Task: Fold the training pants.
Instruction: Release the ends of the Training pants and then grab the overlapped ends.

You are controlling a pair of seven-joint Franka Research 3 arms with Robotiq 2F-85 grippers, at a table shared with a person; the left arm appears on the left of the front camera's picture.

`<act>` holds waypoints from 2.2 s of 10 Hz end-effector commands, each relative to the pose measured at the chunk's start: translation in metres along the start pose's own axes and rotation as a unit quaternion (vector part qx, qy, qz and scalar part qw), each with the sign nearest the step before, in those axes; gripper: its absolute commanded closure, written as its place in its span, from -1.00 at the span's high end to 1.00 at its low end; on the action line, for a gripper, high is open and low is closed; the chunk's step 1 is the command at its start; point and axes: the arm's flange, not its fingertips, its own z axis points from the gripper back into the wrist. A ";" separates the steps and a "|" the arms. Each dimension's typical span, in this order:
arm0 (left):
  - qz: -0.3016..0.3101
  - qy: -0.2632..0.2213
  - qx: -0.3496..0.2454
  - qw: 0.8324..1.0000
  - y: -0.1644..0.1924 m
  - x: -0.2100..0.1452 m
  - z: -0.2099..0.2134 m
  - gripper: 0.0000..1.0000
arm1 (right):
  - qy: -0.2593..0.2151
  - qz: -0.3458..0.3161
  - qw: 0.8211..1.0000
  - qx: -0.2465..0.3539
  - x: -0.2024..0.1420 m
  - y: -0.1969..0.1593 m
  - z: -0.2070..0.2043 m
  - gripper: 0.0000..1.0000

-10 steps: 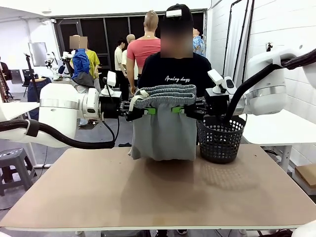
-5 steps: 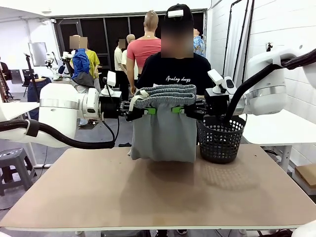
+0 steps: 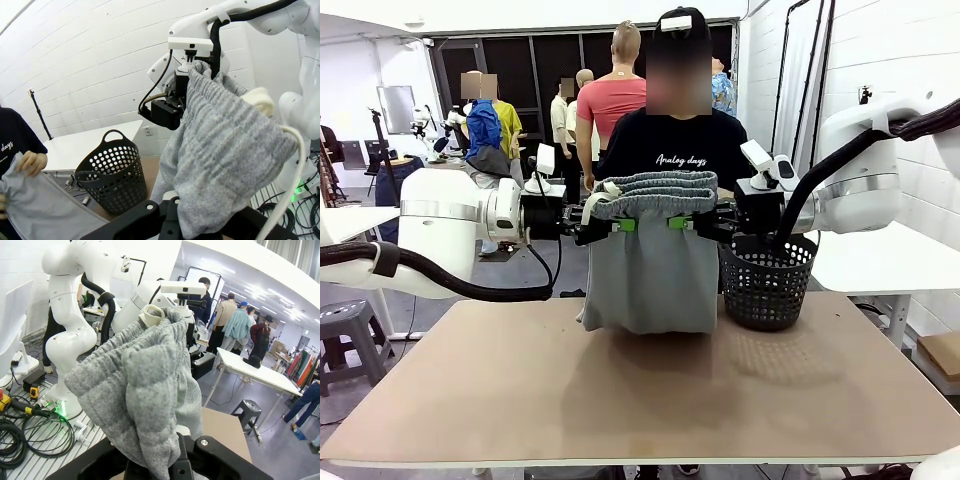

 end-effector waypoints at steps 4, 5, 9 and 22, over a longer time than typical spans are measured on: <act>0.003 -0.008 0.006 1.000 -0.003 0.002 0.000 -1.00 | -0.009 -0.001 1.000 -0.004 0.002 0.000 -0.002 -1.00; 0.003 -0.008 0.006 1.000 -0.003 0.002 0.000 -1.00 | -0.009 -0.001 1.000 -0.004 0.002 0.000 -0.002 -1.00; 0.003 -0.008 0.006 1.000 -0.003 0.002 0.000 -1.00 | -0.009 -0.001 1.000 -0.004 0.002 0.000 -0.002 -1.00; 0.003 -0.008 0.006 1.000 -0.003 0.002 0.000 -1.00 | -0.009 -0.001 1.000 -0.004 0.002 0.000 -0.002 -1.00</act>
